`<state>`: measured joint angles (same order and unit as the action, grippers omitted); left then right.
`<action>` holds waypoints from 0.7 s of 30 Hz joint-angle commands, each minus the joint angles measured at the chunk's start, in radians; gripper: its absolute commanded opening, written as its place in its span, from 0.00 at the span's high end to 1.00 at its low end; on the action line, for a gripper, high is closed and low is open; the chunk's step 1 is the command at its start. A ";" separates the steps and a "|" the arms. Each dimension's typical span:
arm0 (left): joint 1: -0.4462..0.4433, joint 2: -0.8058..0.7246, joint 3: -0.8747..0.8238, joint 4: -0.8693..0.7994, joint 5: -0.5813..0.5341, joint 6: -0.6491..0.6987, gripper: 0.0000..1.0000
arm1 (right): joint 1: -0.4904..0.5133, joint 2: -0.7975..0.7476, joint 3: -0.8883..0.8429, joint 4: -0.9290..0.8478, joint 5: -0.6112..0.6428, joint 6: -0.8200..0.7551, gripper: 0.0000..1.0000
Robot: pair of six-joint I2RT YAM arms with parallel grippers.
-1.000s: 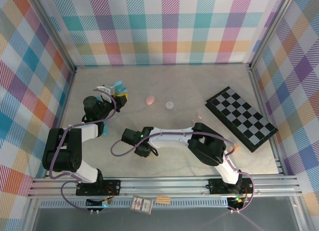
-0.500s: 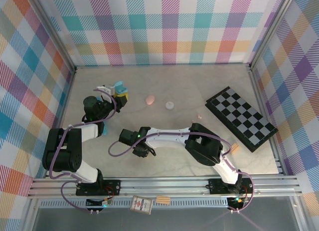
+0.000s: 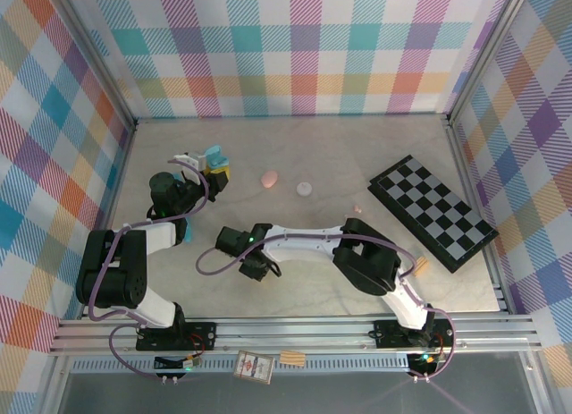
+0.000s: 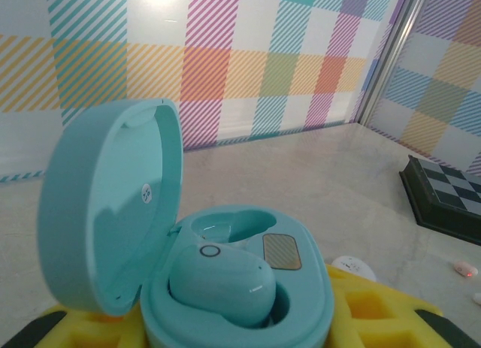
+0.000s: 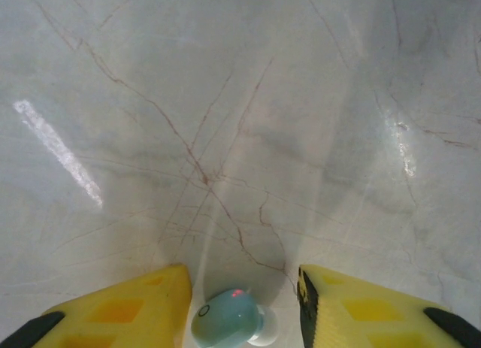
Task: Insert the wireless bluetooth earbuds into the charging case
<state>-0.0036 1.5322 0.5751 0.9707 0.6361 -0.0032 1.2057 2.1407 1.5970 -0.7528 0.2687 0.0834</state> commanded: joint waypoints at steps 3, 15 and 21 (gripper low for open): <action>0.012 -0.021 0.029 0.013 0.022 0.024 0.69 | -0.015 -0.005 -0.018 -0.002 -0.208 0.020 0.49; 0.014 -0.027 0.031 0.010 0.013 0.026 0.69 | -0.013 -0.087 -0.111 0.020 -0.348 0.088 0.48; 0.013 -0.031 0.032 0.007 0.014 0.025 0.69 | -0.011 -0.133 -0.149 0.030 -0.355 0.095 0.48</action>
<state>-0.0036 1.5318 0.5751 0.9699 0.6357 0.0086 1.1862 2.0556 1.4723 -0.7105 -0.0345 0.1551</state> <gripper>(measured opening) 0.373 0.518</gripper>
